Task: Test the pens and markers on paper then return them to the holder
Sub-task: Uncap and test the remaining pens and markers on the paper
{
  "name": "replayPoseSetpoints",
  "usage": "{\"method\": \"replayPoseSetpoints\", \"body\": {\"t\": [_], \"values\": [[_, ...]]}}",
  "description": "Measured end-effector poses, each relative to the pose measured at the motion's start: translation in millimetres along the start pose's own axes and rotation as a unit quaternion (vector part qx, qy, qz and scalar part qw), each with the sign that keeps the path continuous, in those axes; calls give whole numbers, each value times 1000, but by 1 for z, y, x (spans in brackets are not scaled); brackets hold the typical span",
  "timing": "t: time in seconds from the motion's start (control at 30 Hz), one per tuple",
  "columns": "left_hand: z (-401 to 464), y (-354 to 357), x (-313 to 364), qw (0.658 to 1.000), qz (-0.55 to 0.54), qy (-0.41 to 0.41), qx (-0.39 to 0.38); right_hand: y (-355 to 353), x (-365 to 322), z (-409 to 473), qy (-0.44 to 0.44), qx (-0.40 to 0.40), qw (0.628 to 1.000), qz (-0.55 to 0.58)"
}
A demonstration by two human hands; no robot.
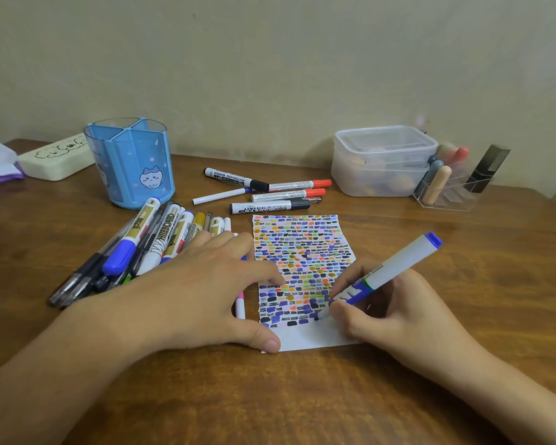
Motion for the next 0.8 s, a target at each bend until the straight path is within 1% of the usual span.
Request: {"method": "replayPoseSetpoints", "body": {"t": [0.1, 0.23, 0.47, 0.6, 0.7, 0.8], "values": [[0, 0, 0, 1000, -2, 1, 1, 1, -1, 0, 0, -16, 1000, -2], [1, 0, -1, 1000, -2, -2, -1, -1, 1, 0, 10, -4, 1000, -18], [0, 0, 1, 1000, 4, -5, -4, 0, 1, 1, 6, -18, 1000, -9], [0, 0, 0, 1000, 0, -5, -4, -3, 4, 2, 12, -6, 1000, -1], [0, 0, 0, 1000, 5, -7, -3, 0, 2, 0, -4, -22, 1000, 21], [0, -1, 2, 1000, 7, -8, -1, 1, 3, 1, -3, -30, 1000, 5]]}}
Point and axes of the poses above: each hand's wrist, its own z-axis towards the middle knuckle, its own y-axis out of the palm, x = y × z, the point moved 3 cm from there along z, towards the middle knuckle, and after that the axes turned 13 degrees about -x, right-handed, at the moved point
